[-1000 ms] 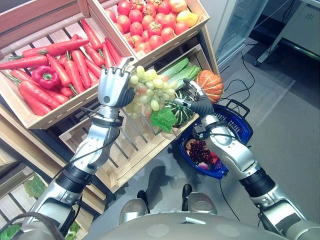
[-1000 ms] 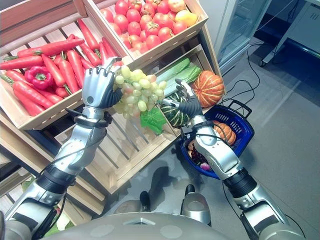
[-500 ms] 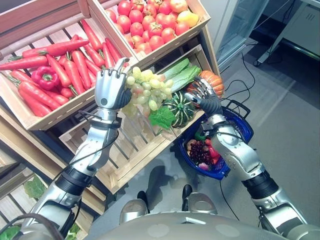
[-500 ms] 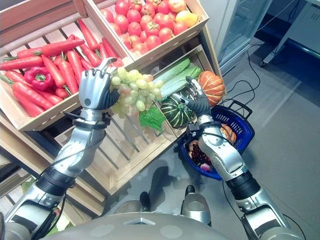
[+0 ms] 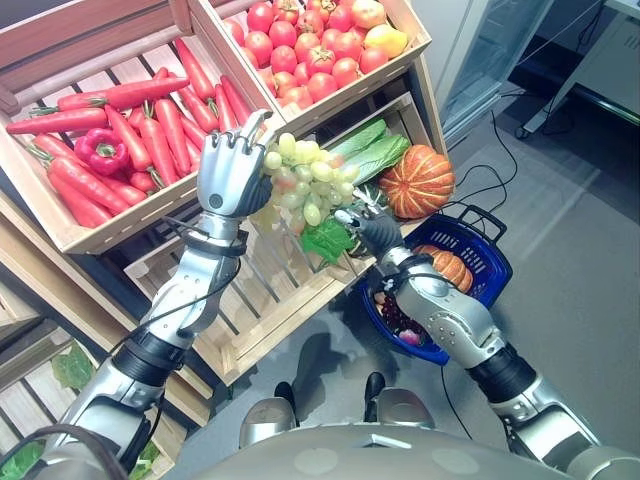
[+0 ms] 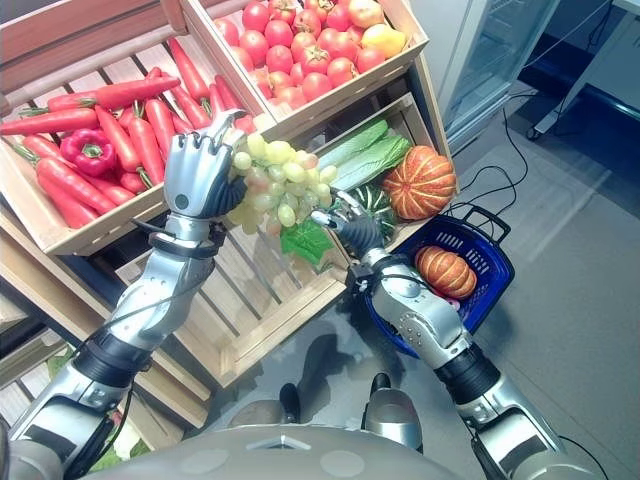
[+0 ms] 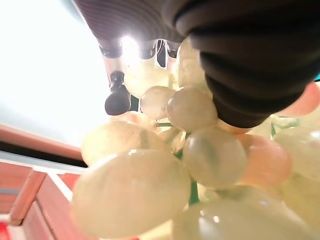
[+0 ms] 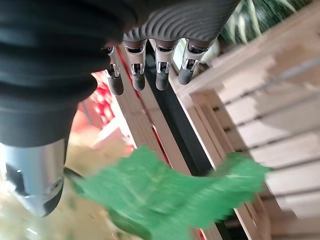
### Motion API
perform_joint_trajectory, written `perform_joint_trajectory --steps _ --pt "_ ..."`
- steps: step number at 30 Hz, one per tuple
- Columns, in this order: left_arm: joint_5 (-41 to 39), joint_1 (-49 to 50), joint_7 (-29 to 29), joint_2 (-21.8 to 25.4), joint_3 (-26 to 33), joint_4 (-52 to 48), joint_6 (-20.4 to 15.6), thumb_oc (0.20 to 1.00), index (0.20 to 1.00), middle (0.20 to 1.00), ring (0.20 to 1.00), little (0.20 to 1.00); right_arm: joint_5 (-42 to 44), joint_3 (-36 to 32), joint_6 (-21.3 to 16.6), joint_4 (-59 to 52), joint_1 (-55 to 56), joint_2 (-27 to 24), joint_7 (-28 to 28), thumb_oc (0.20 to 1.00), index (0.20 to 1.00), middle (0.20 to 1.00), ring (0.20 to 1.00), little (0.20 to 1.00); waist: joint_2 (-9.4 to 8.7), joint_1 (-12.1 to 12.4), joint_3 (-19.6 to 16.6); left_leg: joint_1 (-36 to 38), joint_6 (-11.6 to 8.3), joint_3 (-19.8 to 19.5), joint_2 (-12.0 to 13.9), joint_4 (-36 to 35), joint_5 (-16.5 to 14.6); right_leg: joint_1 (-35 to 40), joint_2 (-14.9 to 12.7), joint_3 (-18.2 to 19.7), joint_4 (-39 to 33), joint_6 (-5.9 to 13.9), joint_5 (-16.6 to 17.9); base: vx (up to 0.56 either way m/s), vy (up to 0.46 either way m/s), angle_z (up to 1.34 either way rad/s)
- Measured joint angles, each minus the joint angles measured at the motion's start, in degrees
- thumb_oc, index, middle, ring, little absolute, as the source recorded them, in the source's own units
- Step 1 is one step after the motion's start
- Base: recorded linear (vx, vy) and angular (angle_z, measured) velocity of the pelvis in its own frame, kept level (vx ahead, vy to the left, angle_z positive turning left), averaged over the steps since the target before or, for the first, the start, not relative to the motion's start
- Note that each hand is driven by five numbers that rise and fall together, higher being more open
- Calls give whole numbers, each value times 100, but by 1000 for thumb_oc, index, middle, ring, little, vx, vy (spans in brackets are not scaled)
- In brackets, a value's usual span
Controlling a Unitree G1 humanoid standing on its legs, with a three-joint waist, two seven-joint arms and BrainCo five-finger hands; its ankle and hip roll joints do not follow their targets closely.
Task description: Pick up fruits and vegetables into the basket
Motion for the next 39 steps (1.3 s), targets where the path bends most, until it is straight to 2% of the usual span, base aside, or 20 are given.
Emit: perform_joint_trajectory --steps 7,15,21,27,34,39 --pt "209 -364 7 0 -402 5 -15 200 200 200 200 200 392 212 237 232 -262 147 100 1000 1000 1000 1000 1000 -3 69 -10 59 0 -55 0 1 0 77 1 -19 -7 0 0 4 2 1" --pt "241 -456 11 -5 -718 10 -15 200 200 200 200 200 599 234 219 451 -271 225 49 1000 1000 1000 1000 1000 -11 54 -150 61 0 -52 -1 5 0 75 1 -9 -4 0 0 0 0 0" --pt "237 -457 -56 -10 -736 19 -15 200 200 200 200 200 888 206 -131 488 -271 241 -302 1000 1000 1000 1000 1000 -25 31 -249 60 0 -49 -1 5 -1 67 2 0 -2 0 0 0 0 0" --pt "228 -457 -275 -10 -736 20 9 200 200 200 200 200 988 151 -334 540 -271 233 -306 1000 1000 1000 1000 1000 -32 14 -254 63 0 -44 -1 7 -1 62 4 13 -1 0 0 0 0 0" --pt "190 -401 -300 -2 -727 200 263 200 200 200 200 200 447 -67 -434 340 -268 161 -253 1000 1000 1000 1000 1000 -31 -31 -254 62 1 -31 -1 6 -1 51 4 25 -2 0 0 0 0 0" --pt "121 -246 -274 -1 -709 314 449 200 200 200 200 200 -156 -77 -453 72 -264 -16 -15 1000 1000 1000 1000 1000 -29 -54 -255 63 1 18 0 6 -1 42 5 41 -2 0 0 0 0 0"
